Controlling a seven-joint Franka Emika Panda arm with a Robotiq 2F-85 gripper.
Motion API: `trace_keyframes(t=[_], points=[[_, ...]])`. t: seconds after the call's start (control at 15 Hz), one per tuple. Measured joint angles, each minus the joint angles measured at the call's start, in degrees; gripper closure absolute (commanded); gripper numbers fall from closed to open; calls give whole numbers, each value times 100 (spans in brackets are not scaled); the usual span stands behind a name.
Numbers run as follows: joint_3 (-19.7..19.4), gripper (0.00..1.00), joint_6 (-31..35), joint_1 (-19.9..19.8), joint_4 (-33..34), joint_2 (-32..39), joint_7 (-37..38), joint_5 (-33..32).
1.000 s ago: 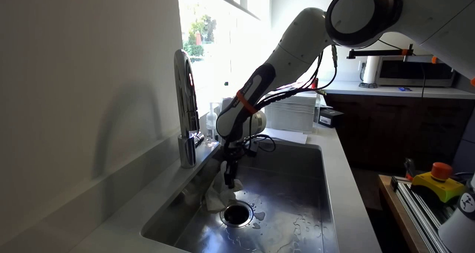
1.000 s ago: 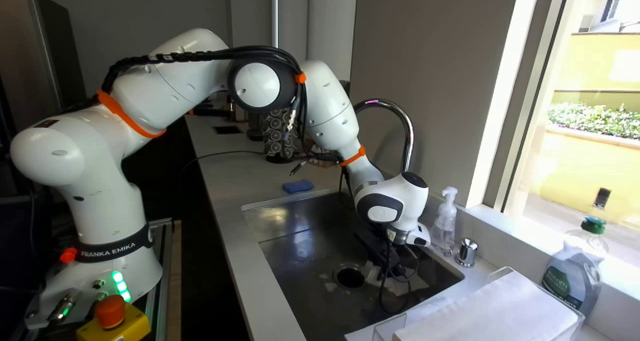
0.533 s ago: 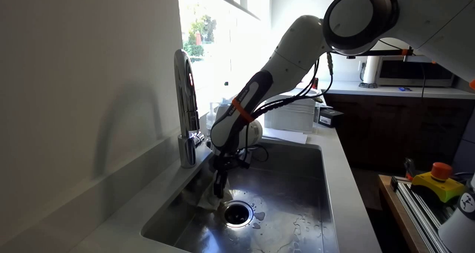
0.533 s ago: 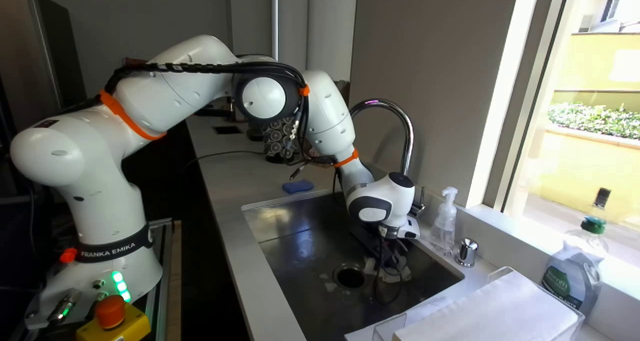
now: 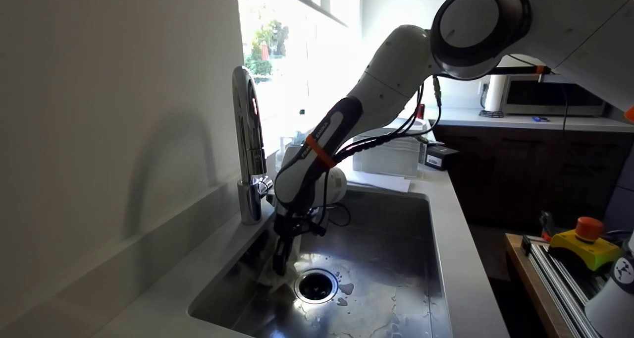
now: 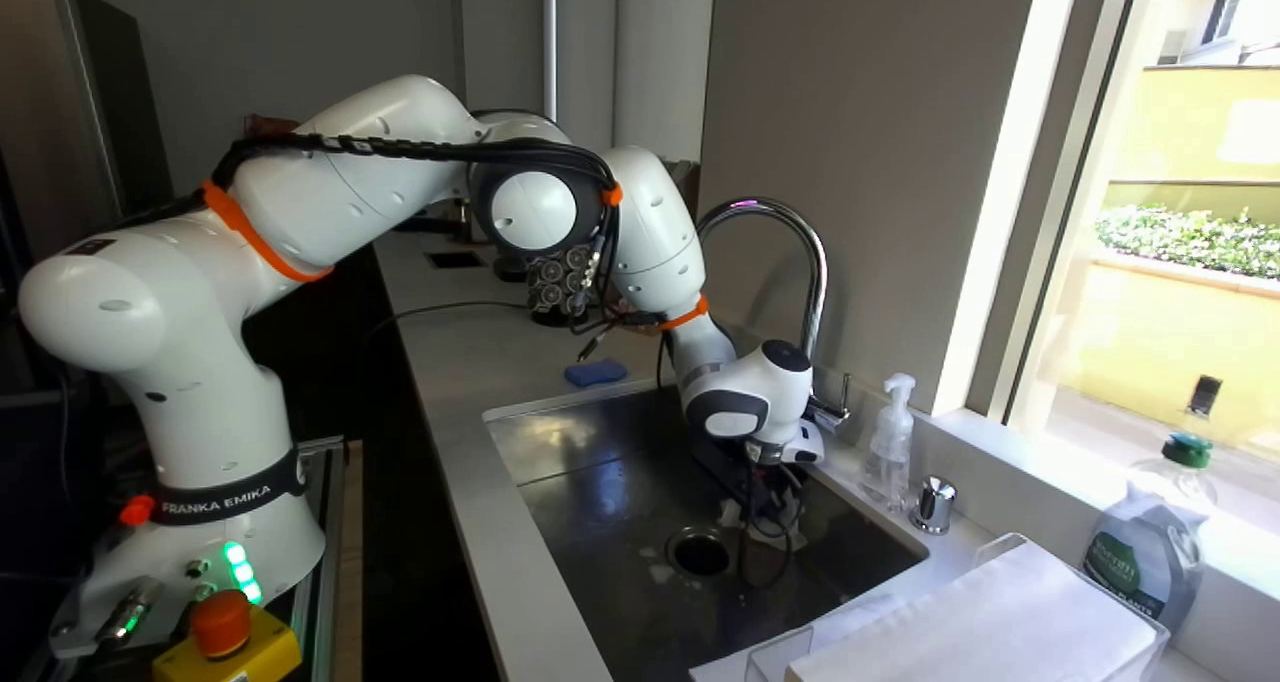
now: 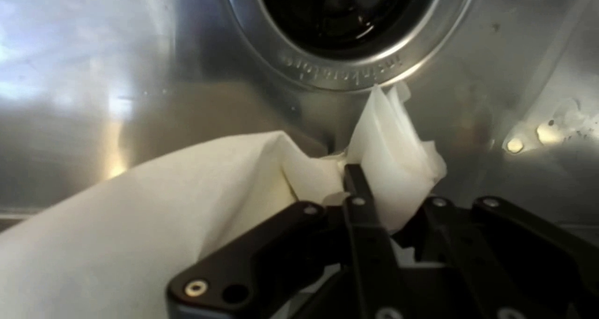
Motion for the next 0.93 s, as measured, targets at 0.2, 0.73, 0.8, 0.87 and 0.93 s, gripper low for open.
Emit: trace_keyframes(t=[0.2,0.73,0.8,0.87,0.93], points=[[26,98,384,-14,-34,66,-66,-26],[7,98,1247,-280,-169,93,-82,-370],[1,98,1330,-319,-189,92,-82,-440],[-12,98,1397,-354,-206,92,-78,-510],[-33,98,1460,-385,-220,90,-73,-573]])
